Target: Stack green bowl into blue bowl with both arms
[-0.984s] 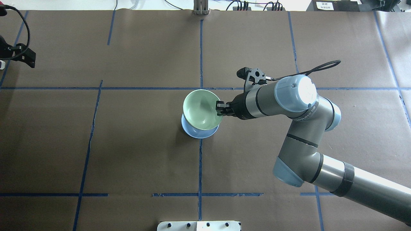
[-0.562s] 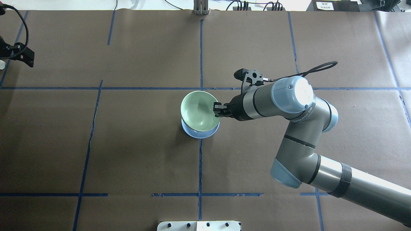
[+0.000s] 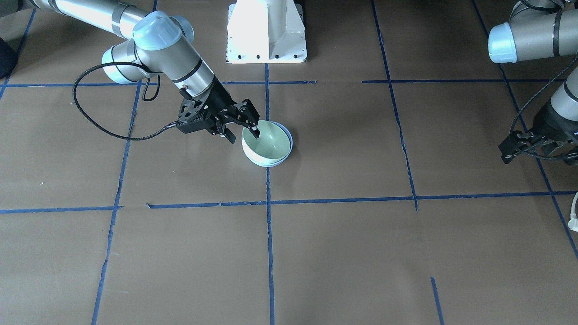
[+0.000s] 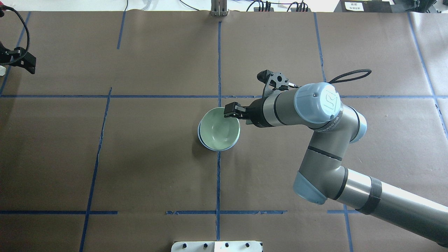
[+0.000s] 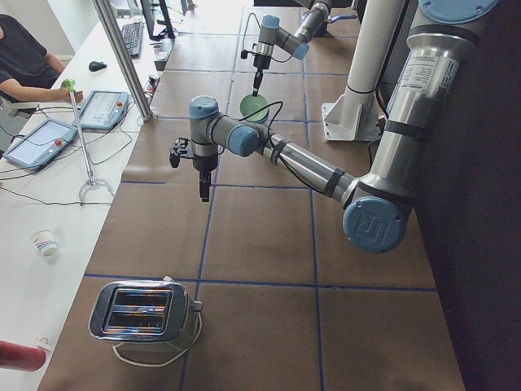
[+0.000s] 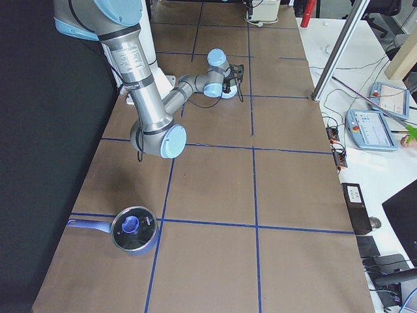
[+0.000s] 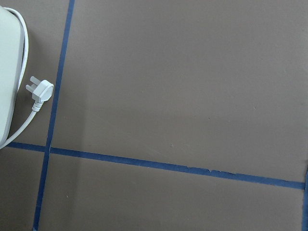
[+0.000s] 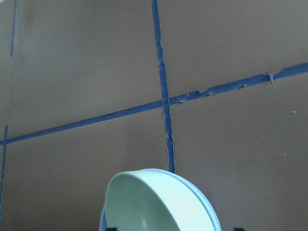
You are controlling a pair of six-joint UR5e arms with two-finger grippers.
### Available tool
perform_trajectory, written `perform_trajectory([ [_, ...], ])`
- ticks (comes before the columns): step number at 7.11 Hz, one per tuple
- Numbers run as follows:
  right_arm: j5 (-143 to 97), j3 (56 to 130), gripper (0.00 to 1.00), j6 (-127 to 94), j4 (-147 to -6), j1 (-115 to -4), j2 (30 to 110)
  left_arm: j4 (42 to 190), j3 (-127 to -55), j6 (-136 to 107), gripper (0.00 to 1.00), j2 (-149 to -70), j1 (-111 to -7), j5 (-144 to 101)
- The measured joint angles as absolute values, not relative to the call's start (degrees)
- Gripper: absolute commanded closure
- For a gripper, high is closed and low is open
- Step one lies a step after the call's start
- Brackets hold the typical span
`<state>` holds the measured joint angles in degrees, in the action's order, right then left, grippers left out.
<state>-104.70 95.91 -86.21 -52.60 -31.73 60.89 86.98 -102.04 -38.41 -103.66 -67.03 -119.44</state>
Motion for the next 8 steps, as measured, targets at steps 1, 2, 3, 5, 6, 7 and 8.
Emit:
perform_trajectory([
  [1,-104.84,95.94,0.00,-86.22,-52.84,-32.30,60.96,87.00,-102.08,-38.41,0.00,-103.52,-67.04,-119.47],
  [2,-105.46,96.09,0.00,-86.11,-53.85,-33.44,61.16,87.01,-102.14,-38.31,0.00,-103.35,-67.04,-119.50],
  [3,-107.39,96.38,0.00,-83.99,-56.87,-35.66,61.46,86.97,-102.14,-36.69,0.00,-102.99,-67.52,-119.57],
  [5,-113.08,97.72,0.00,-69.89,-65.13,-41.75,63.61,86.59,-101.59,-26.81,0.00,-101.09,-71.35,-122.39],
  [6,-116.30,98.30,0.00,-60.49,-68.19,-45.43,66.12,86.44,-100.29,-20.79,0.00,-100.05,-74.23,-125.00],
  [7,-119.78,98.44,0.00,-52.01,-70.15,-49.55,68.87,86.39,-98.03,-14.84,0.00,-99.27,-77.23,-127.34],
  [8,-123.56,98.17,0.00,-43.16,-71.39,-54.72,72.15,86.36,-94.79,-8.28,0.00,-98.74,-80.92,-129.72],
])
